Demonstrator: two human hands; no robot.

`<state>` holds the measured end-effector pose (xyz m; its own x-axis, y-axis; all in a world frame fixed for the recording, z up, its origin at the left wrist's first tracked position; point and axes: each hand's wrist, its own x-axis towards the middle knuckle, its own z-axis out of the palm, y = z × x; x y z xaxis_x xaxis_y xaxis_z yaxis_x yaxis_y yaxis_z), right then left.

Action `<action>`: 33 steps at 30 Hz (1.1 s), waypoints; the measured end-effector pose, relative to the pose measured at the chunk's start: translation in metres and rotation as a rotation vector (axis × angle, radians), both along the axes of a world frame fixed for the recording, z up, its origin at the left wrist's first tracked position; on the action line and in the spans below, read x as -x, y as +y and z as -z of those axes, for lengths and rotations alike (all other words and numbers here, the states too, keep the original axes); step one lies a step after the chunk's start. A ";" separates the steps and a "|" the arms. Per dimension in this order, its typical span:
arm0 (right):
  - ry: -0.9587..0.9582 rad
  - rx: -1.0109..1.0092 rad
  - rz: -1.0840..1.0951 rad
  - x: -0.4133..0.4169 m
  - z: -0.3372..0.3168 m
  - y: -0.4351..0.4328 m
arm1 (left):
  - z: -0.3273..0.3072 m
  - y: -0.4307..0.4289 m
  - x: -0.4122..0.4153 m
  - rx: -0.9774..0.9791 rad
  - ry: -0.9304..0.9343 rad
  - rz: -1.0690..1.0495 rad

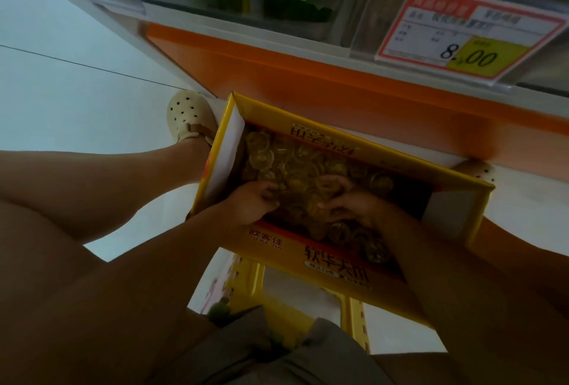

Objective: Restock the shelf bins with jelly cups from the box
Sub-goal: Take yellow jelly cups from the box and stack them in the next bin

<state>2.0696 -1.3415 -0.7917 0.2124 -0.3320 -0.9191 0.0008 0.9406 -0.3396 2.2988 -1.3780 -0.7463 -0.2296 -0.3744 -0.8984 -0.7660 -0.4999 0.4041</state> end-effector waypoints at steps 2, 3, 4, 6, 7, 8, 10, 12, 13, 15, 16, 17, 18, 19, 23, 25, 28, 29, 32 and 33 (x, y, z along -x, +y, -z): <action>-0.066 0.010 0.034 -0.003 -0.012 -0.001 | -0.004 0.004 0.011 -0.073 0.079 -0.088; -0.098 0.018 0.053 -0.005 -0.018 -0.001 | -0.006 0.007 0.016 -0.116 0.122 -0.141; -0.125 0.026 0.073 -0.007 -0.027 -0.001 | -0.008 0.009 0.020 -0.159 0.159 -0.189; -0.167 0.039 0.108 -0.010 -0.036 0.000 | -0.012 0.012 0.026 -0.235 0.212 -0.266; -0.176 0.041 0.120 -0.010 -0.039 0.002 | -0.013 0.013 0.027 -0.267 0.231 -0.300; -0.178 0.035 0.135 -0.010 -0.042 0.004 | -0.014 0.014 0.026 -0.295 0.247 -0.324; -0.153 0.005 0.170 -0.008 -0.042 0.009 | -0.017 0.015 0.025 -0.327 0.262 -0.348; -0.054 -0.007 0.173 -0.006 -0.039 0.014 | -0.019 0.015 0.023 -0.345 0.258 -0.378; 0.026 0.004 0.152 -0.004 -0.035 0.016 | -0.019 0.014 0.022 -0.351 0.249 -0.398; 0.199 0.027 0.097 -0.003 -0.026 0.020 | -0.020 0.012 0.020 -0.335 0.224 -0.431; 0.255 0.037 0.075 -0.004 -0.024 0.019 | -0.018 0.010 0.018 -0.314 0.206 -0.436; 0.291 0.052 0.056 -0.004 -0.018 0.018 | -0.017 0.009 0.015 -0.293 0.190 -0.434; 0.315 0.066 0.040 -0.006 -0.013 0.015 | -0.016 0.006 0.011 -0.272 0.177 -0.431; 0.339 0.082 0.019 -0.008 -0.006 0.011 | -0.016 0.003 0.009 -0.256 0.169 -0.424; 0.452 0.116 -0.160 -0.027 0.015 -0.016 | -0.020 -0.006 0.001 -0.222 0.108 -0.538; 0.490 0.088 -0.312 -0.037 0.023 -0.028 | -0.019 -0.008 -0.003 -0.226 0.090 -0.626; 0.592 0.086 -0.380 -0.043 0.037 -0.034 | -0.018 -0.010 -0.007 -0.231 0.083 -0.676; 0.603 0.087 -0.364 -0.045 0.041 -0.034 | -0.018 -0.010 -0.008 -0.214 0.067 -0.687; 0.596 0.034 -0.353 -0.045 0.046 -0.033 | -0.019 -0.009 -0.007 -0.178 0.033 -0.677; 0.579 0.009 -0.318 -0.044 0.047 -0.032 | -0.019 -0.009 -0.006 -0.175 0.025 -0.679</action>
<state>2.1139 -1.3733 -0.8382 -0.2263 -0.3433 -0.9115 -0.4622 0.8616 -0.2098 2.3050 -1.3867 -0.7277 -0.0178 -0.2925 -0.9561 -0.2523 -0.9240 0.2874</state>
